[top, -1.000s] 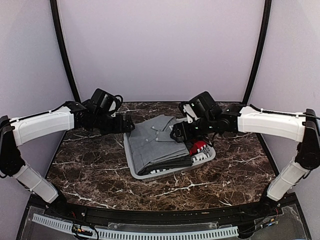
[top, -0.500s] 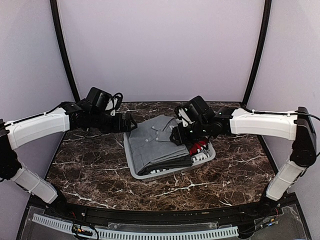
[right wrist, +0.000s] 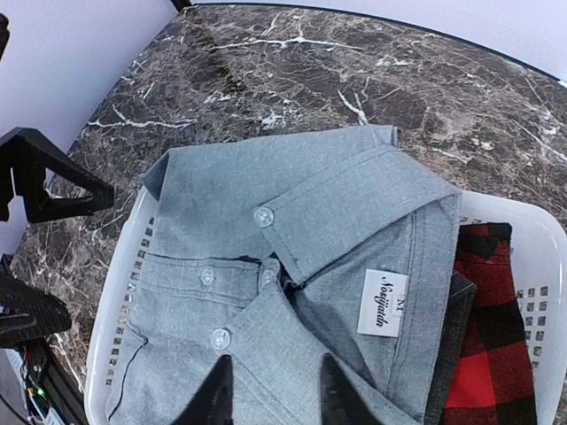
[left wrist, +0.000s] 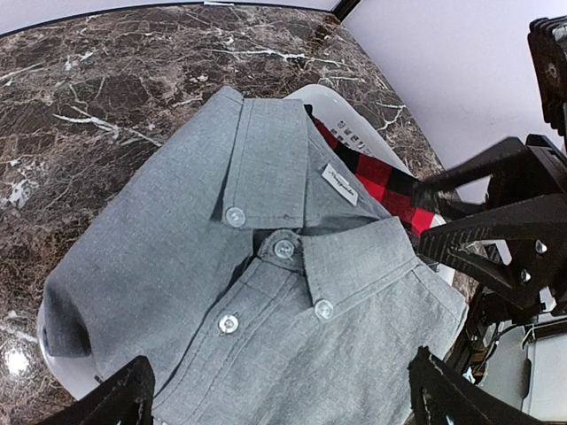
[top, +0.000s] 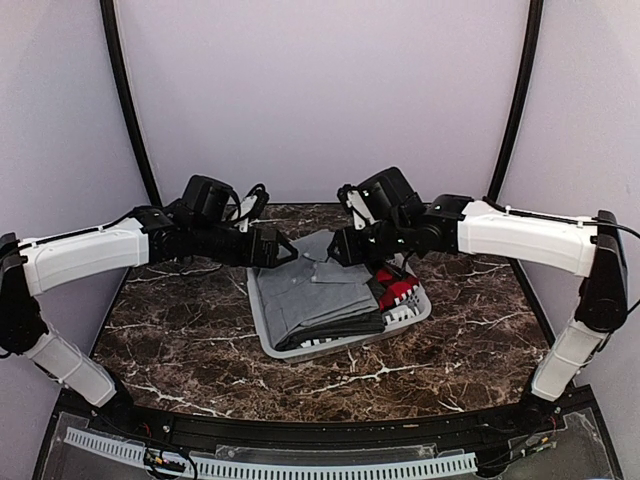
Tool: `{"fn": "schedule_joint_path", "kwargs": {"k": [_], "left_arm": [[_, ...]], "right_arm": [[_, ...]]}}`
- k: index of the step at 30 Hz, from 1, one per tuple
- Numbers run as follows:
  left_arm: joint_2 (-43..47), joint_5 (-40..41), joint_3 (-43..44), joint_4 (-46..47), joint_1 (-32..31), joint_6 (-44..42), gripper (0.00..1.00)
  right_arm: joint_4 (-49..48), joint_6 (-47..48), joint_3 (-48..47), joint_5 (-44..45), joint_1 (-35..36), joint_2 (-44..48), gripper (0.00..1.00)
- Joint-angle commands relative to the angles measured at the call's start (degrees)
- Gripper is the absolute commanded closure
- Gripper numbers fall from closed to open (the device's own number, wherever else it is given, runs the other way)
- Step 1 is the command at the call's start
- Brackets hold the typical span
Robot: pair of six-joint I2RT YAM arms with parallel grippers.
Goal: Fold and stack the long sleeve shirts
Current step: Pick up the square-folded shirt from the bin.
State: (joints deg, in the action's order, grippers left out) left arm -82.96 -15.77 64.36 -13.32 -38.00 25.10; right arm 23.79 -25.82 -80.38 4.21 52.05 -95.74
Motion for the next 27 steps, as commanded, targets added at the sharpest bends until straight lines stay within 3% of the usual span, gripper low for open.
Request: {"fn": "schedule_joint_path", "kwargs": {"k": [1,5,11,17,27], "left_arm": [[-0.48,-1.55,-0.18,2.68,-0.16,-1.71,0.02],[-0.51,-1.22,-0.13,2.90,-0.19,-1.93,0.01],[-0.74,-0.58,0.33,2.59,-0.23,-2.45,0.01],[-1.72,-0.64,1.03,2.50,-0.23,-2.45,0.01],[-2.59,-0.59,1.45,2.79,-0.23,-2.43,0.01]], "right_arm": [[3.84,1.27,0.16,6.27,-0.21,-0.80,0.41],[3.19,1.28,4.06,1.68,-2.90,0.76,0.26],[1.45,-0.37,8.74,-3.77,-4.31,2.34,0.19],[-1.70,-2.97,11.03,-8.06,-4.20,2.92,0.23],[-0.67,-3.04,7.82,-2.33,-0.77,1.72,0.26]]}}
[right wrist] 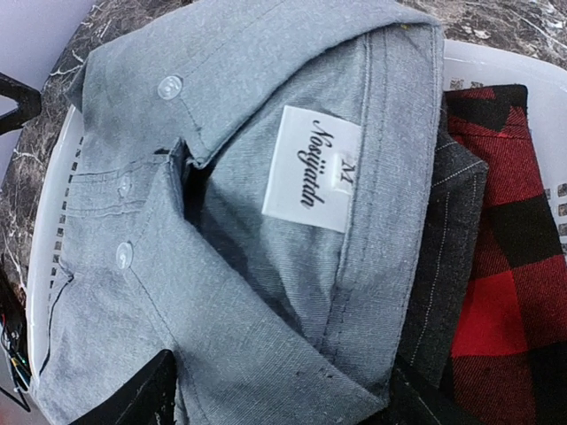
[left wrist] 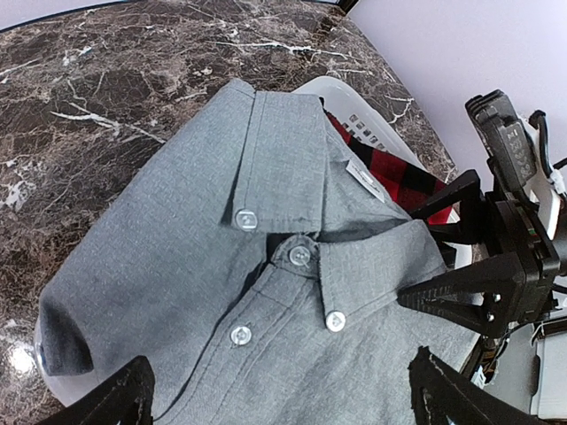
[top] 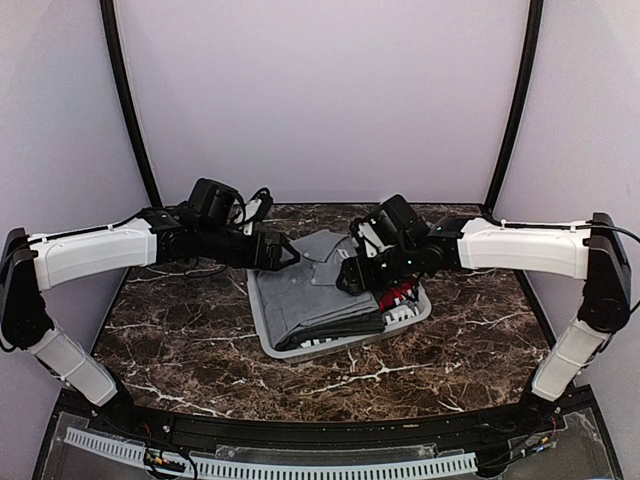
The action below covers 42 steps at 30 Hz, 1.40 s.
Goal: Fold and stack the long sleeve shirts
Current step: Pick up the square-folded shirt from the bin.
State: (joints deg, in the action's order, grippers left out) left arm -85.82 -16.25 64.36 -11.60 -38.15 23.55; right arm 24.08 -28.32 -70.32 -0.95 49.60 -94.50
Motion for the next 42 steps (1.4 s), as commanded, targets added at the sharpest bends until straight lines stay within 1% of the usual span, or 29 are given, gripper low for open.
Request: {"fn": "schedule_joint_path", "kwargs": {"k": [1,5,8,15,19,21,22,25,29,31,32,37,42], "left_arm": [[0.23,-0.06,1.46,1.06,-0.08,-0.92,0.01],[-0.03,-0.06,1.43,0.99,-0.06,-1.04,0.01],[-0.12,-0.14,1.23,1.13,-0.08,-0.97,0.01],[-0.09,-0.41,1.17,1.25,-0.05,-0.96,0.01],[0.06,-0.51,0.98,1.30,-0.07,-1.05,0.01],[0.13,-1.01,0.68,1.60,-0.07,-1.20,0.01],[0.19,-1.21,0.64,1.82,-0.08,-1.21,0.01],[0.28,-2.27,-0.06,2.78,-0.06,-1.52,0.01],[0.90,-3.98,-1.37,5.09,-0.07,-2.13,0.01],[1.54,-5.05,-2.46,6.85,-0.08,-2.64,0.01],[1.67,-5.75,-2.78,7.38,-0.08,-2.90,0.01],[2.63,-8.29,-4.94,11.11,0.00,-6.03,0.01],[3.40,-7.65,-5.28,14.88,-0.08,-9.01,0.01]], "right_arm": [[-0.72,-0.52,-2.53,3.64,1.97,0.39,0.27],[1.50,-0.22,-4.24,9.40,3.55,0.41,0.27],[2.34,-0.03,-4.89,11.74,4.35,0.75,0.27],[2.85,0.30,-5.53,9.78,5.59,0.79,0.27],[2.20,-0.34,-4.89,9.04,6.24,1.31,0.32],[1.35,-0.83,-4.45,7.91,6.29,1.50,0.37],[0.97,-1.11,-4.32,7.45,6.23,1.59,0.42],[-0.82,-2.11,-3.92,5.90,6.26,1.98,0.59],[-2.80,-2.36,-4.71,3.68,5.96,2.09,0.85],[-4.39,-2.51,-5.47,1.57,5.42,2.17,0.97],[-5.39,-2.61,-5.89,0.47,5.09,2.27,1.00],[-11.12,-3.39,-8.19,-6.81,2.99,2.87,1.00],[-17.50,-4.60,-9.82,-15.58,1.33,2.71,1.00]]}}
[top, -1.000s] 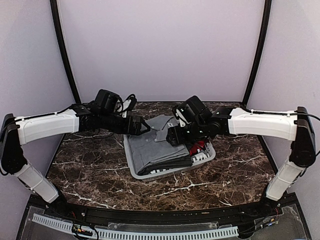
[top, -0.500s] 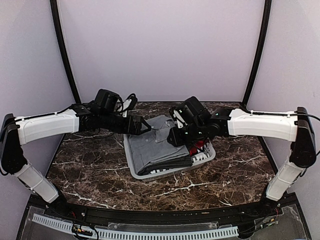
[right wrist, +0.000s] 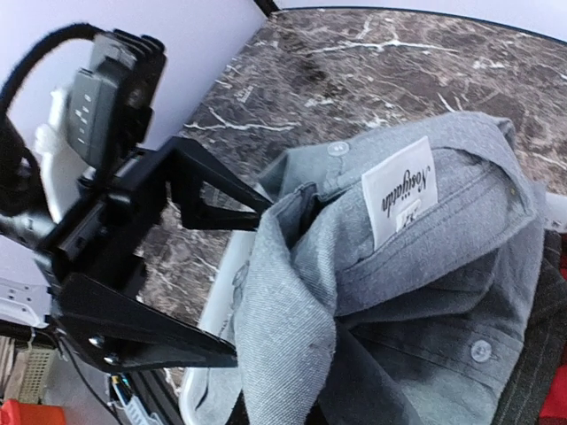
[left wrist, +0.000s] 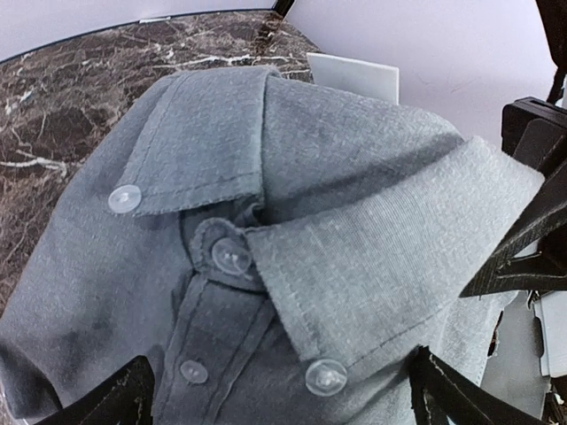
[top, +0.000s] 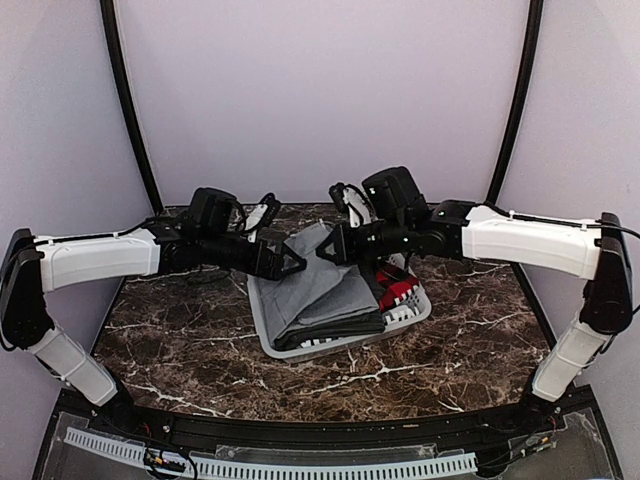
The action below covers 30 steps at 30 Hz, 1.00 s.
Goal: Fold and stack the long sleeve shirts
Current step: Pick up the square-folded shirt from the bin, then pass from the right arm to the left
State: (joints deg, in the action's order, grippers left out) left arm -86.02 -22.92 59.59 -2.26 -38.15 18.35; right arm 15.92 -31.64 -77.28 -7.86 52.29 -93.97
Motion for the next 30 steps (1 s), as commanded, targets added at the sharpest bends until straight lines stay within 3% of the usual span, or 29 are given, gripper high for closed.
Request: {"fn": "schedule_joint_path", "kwargs": {"k": [1,12,18,20,22,24,25,28,30], "left_arm": [[3.65,-0.81,-0.39,5.92,-0.04,-4.14,0.01],[1.03,-9.96,1.94,9.65,-0.19,-5.73,0.01],[-1.76,-10.14,2.96,11.70,-1.15,-3.75,0.03],[-3.00,-8.45,4.18,10.74,-1.62,-3.67,0.10],[-4.35,-6.69,5.61,9.56,-1.93,-3.47,0.23],[-5.18,-4.95,7.00,8.99,-2.06,-2.70,0.53],[-5.25,-4.42,7.23,8.93,-2.09,-2.18,0.59],[-4.14,0.72,8.14,8.48,-2.08,-1.47,0.94],[-2.27,6.35,8.63,7.62,-2.02,-1.38,1.00]], "right_arm": [[-10.37,-1.55,-3.10,-10.25,-1.54,2.07,1.00],[-15.70,-3.88,-7.34,-16.01,-3.51,0.50,1.00],[-18.67,-5.48,-9.35,-18.49,-3.54,-1.70,1.00],[-18.82,-5.48,-9.75,-18.23,-3.51,-1.87,1.00],[-18.75,-5.38,-9.97,-17.73,-3.51,-1.79,1.00],[-18.21,-4.92,-10.36,-17.07,-3.50,-1.70,1.00],[-17.82,-4.67,-10.47,-16.65,-3.51,-1.69,1.00],[-16.37,-3.66,-10.46,-15.20,-3.51,-1.23,1.00],[-15.04,-2.94,-10.17,-13.50,-3.56,-0.57,1.00]]}}
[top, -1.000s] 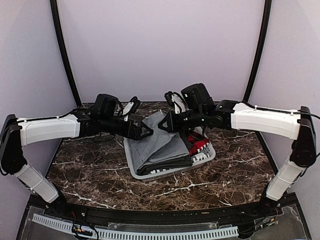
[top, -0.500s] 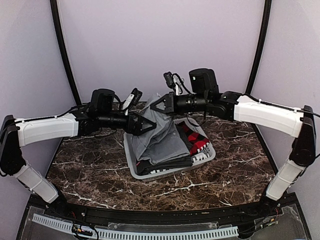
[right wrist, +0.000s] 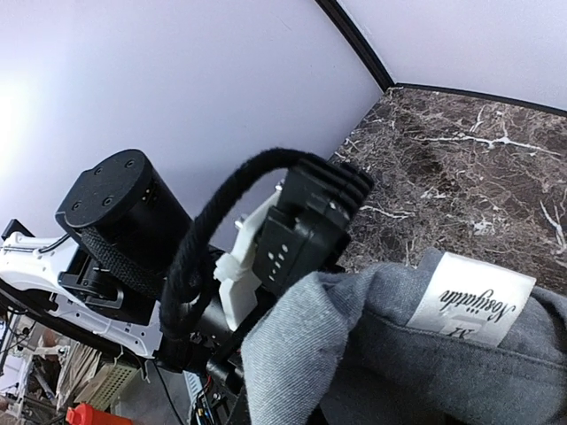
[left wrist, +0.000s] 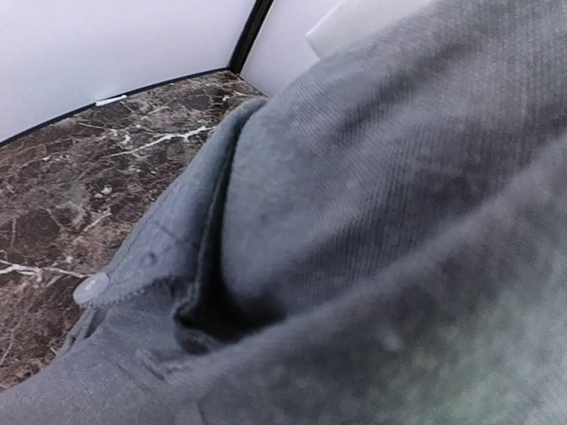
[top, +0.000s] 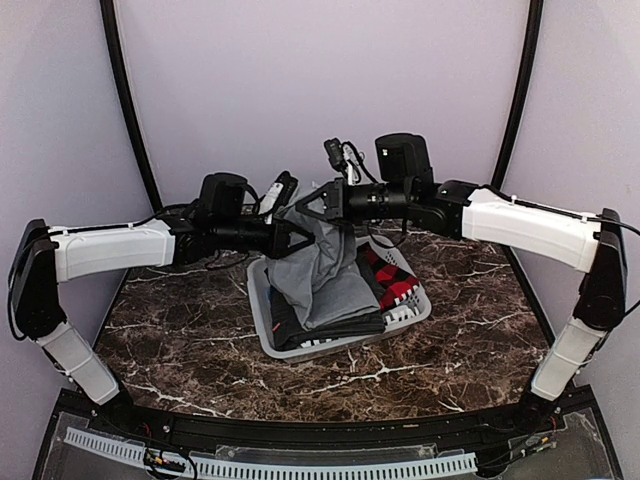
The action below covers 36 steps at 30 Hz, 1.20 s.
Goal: Fold and stack the long sleeve shirts
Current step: Pass from the right arm to the left, then place the crumpled shirt at the center of the board.
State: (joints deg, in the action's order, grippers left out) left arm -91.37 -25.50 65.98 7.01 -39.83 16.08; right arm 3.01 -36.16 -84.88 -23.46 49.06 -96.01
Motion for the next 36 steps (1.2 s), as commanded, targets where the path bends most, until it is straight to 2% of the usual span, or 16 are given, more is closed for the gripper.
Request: {"fn": "schedule_joint_path", "kwargs": {"k": [1,4,6,11,16,19,23,26,30,34,36], "left_arm": [[4.61,13.01,2.41,-1.95,-0.38,0.93,1.00],[8.18,21.71,4.05,-3.92,-0.42,0.01,1.00],[11.40,29.94,5.88,-5.43,-0.38,-1.18,1.00],[15.40,39.17,13.69,-8.20,-0.27,-6.14,1.00],[16.86,49.67,22.29,-10.49,-0.20,-13.25,1.00],[17.55,53.06,26.36,-9.06,-0.16,-18.18,1.00],[18.32,57.99,28.04,-7.28,-0.14,-22.89,1.00],[18.75,63.41,26.05,-7.30,0.03,-23.97,1.00],[19.87,68.99,19.91,-11.64,1.32,-18.91,1.00],[21.76,66.98,10.95,-22.28,5.04,-2.33,1.00],[22.86,63.26,5.52,-24.84,6.13,3.99,1.00]], "right_arm": [[-1.21,2.07,-2.35,3.09,-0.36,1.70,0.96],[1.23,3.37,-1.60,6.48,-0.49,2.89,0.74],[2.80,4.31,-0.86,8.45,-0.82,3.69,0.52],[4.88,5.57,1.61,12.40,-1.71,6.45,0.26],[7.40,6.72,3.90,15.93,-2.51,8.21,0.24],[7.75,6.94,5.52,16.73,-2.60,8.77,0.25],[8.01,6.94,7.05,15.57,-2.57,8.12,0.26],[7.96,6.89,8.40,14.87,-2.56,7.82,0.26],[8.08,6.90,9.91,14.96,-2.48,7.60,0.27],[8.40,7.05,10.56,14.03,-2.41,6.71,0.30],[8.58,7.28,10.70,13.70,-2.23,5.99,0.31]]}}
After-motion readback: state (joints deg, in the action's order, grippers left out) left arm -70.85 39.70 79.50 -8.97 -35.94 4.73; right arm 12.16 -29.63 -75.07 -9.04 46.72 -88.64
